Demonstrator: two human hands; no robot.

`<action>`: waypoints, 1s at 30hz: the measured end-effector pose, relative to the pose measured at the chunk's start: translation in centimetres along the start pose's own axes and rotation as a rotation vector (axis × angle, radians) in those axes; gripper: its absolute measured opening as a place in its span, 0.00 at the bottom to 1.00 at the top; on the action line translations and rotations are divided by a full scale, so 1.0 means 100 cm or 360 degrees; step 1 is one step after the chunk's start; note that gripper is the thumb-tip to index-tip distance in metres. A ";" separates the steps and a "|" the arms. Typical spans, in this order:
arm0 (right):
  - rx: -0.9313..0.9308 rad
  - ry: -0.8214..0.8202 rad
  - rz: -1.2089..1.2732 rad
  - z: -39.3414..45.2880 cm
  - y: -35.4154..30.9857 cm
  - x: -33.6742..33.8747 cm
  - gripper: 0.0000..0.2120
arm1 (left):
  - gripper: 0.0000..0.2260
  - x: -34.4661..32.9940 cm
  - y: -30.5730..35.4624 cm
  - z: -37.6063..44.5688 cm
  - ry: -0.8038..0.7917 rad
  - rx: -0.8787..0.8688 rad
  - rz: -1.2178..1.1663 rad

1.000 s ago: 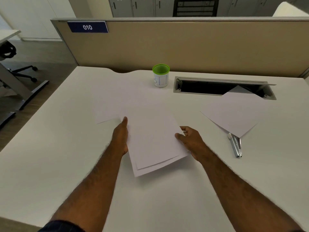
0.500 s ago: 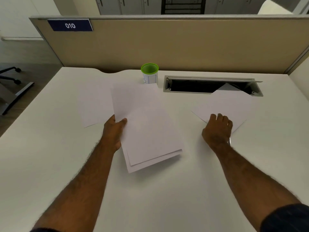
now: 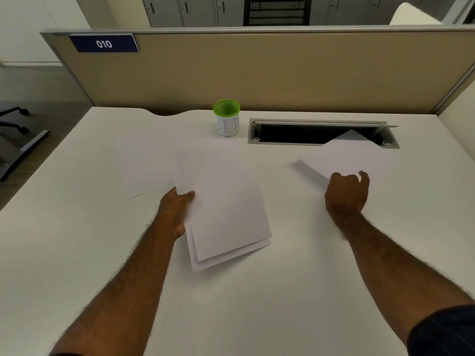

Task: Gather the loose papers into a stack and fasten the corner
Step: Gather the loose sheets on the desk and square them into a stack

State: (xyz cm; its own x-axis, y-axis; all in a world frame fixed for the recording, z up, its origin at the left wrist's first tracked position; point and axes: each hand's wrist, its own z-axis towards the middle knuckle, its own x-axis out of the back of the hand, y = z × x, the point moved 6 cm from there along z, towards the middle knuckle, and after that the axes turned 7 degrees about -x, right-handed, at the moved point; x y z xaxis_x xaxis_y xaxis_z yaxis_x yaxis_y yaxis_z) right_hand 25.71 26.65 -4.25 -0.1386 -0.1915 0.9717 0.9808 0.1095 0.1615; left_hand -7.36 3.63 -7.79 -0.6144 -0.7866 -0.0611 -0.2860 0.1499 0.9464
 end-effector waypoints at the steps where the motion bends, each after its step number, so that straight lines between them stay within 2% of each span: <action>1: -0.0001 0.0072 0.0093 0.001 -0.001 0.006 0.03 | 0.16 -0.001 -0.002 0.000 -0.0013 0.0019 0.0004; 7: 0.0087 0.0703 0.0651 -0.013 -0.023 0.073 0.10 | 0.18 -0.006 -0.011 -0.005 -0.0075 0.0121 0.0027; 11: 0.0418 0.1145 0.1069 -0.056 -0.040 0.123 0.08 | 0.17 -0.011 -0.010 -0.009 -0.0140 0.0110 -0.0011; 13: 0.0639 0.1264 0.1214 -0.083 -0.052 0.141 0.05 | 0.18 -0.011 -0.010 -0.009 -0.0166 0.0092 -0.0020; 18: 0.1091 0.1161 0.1287 -0.135 -0.083 0.127 0.05 | 0.17 -0.010 -0.010 -0.014 -0.0243 0.0127 -0.0055; 22: 0.1442 0.0981 0.1249 -0.163 -0.097 0.087 0.08 | 0.10 -0.004 -0.011 -0.022 -0.0274 0.0233 -0.0131; 26: 0.1748 0.0807 0.1161 -0.184 -0.100 0.053 0.06 | 0.06 0.002 -0.015 -0.024 -0.0277 0.0295 -0.0110; 28: 0.1899 0.0747 0.1096 -0.193 -0.102 0.040 0.06 | 0.06 0.006 -0.022 -0.023 -0.0214 0.0348 -0.0153; 30: 0.2003 0.0701 0.1018 -0.198 -0.102 0.028 0.06 | 0.13 0.008 -0.028 -0.022 -0.0183 0.0374 -0.0233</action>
State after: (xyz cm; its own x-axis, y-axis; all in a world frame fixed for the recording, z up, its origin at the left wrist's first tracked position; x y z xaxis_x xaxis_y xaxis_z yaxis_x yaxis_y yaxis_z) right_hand 18.08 5.64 -6.60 0.5392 -0.0342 0.8415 0.0642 0.9979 -0.0006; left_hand -5.40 1.25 -9.75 -0.6294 -0.7391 -0.2399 -0.5321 0.1849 0.8262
